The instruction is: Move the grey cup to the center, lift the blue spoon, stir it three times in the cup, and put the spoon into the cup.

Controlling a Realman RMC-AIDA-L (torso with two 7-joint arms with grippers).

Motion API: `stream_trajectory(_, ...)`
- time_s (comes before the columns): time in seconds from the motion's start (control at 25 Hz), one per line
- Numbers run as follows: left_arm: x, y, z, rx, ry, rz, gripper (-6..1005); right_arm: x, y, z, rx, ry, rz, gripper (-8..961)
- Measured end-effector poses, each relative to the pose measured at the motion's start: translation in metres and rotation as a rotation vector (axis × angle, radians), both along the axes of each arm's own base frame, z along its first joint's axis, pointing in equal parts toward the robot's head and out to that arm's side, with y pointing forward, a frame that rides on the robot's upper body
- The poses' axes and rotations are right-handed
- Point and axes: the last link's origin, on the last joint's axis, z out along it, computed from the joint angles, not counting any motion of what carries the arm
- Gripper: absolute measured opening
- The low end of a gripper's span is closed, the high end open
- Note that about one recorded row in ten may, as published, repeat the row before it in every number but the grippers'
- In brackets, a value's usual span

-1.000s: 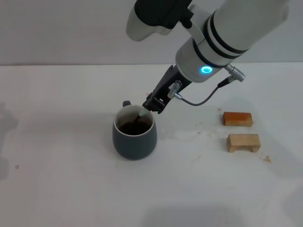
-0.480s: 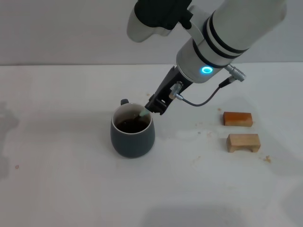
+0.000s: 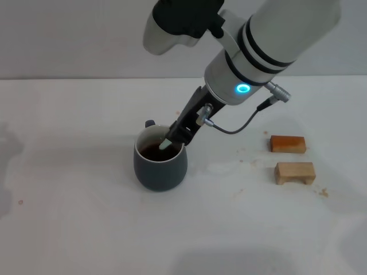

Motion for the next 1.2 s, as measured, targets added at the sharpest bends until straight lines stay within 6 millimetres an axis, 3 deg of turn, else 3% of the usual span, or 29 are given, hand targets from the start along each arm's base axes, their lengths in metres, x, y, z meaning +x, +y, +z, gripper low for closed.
stream_trajectory(0.76, -0.002, 0.000, 0.001, 0.000, 0.004, 0.005, -3, -0.001, -0.003, 0.003, -0.011, -0.027, -0.004, 110)
stream_trajectory(1.2, 0.000, 0.002, 0.001, -0.002, 0.004, 0.002, -3, -0.004, 0.008, 0.008, 0.038, -0.038, 0.010, 110)
